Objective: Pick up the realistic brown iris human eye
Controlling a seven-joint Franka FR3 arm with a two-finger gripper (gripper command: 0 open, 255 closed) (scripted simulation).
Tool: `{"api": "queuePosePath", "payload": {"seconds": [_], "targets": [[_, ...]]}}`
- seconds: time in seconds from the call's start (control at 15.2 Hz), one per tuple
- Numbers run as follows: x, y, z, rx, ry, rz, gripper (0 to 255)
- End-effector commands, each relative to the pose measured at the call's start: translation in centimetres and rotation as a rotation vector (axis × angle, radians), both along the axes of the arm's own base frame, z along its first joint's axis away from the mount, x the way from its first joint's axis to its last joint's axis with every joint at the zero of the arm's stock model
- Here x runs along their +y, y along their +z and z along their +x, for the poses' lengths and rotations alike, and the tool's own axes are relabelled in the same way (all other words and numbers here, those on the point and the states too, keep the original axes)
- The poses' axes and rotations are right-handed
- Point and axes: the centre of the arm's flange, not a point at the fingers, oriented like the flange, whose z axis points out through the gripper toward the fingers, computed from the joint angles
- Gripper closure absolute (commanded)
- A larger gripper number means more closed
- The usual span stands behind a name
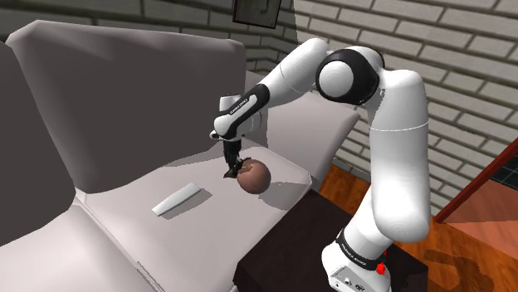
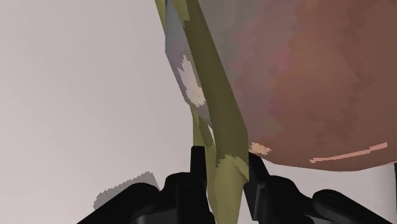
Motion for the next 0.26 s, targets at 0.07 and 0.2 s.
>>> {"api": "queuePosePath", "payload": {"seconds": [0.07,0.2], "targets": [[-0.14,1.69,-0.04,-0.001,0.0,0.0,255],[-0.14,1.77,-0.04,-0.001,0.0,0.0,255]]}}
